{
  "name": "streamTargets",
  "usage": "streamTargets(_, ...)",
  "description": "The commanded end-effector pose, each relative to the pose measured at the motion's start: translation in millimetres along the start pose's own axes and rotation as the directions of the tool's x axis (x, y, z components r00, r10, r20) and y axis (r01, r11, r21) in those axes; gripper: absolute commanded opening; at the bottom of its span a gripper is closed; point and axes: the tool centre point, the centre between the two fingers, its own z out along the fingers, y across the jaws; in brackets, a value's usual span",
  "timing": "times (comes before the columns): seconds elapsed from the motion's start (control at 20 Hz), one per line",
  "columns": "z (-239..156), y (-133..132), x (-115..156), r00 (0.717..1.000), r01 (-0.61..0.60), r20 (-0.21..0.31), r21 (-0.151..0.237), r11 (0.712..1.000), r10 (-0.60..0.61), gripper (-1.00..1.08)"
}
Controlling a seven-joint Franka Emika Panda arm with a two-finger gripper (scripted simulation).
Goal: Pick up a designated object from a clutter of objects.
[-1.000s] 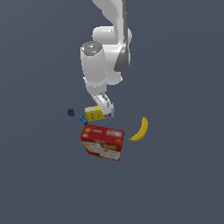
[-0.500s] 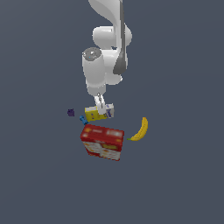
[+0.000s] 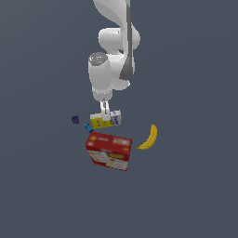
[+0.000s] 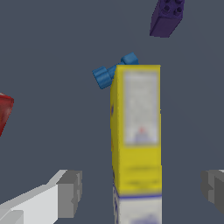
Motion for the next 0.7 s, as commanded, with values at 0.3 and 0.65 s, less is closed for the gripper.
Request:
streamTargets(0.3, 8, 1, 0, 1.000, -0.001, 0.000, 0.000, 1.000, 0.001, 1.00)
streamTargets(0.65, 35, 1, 0, 1.000, -0.003, -0.001, 0.000, 1.000, 0.003, 1.00)
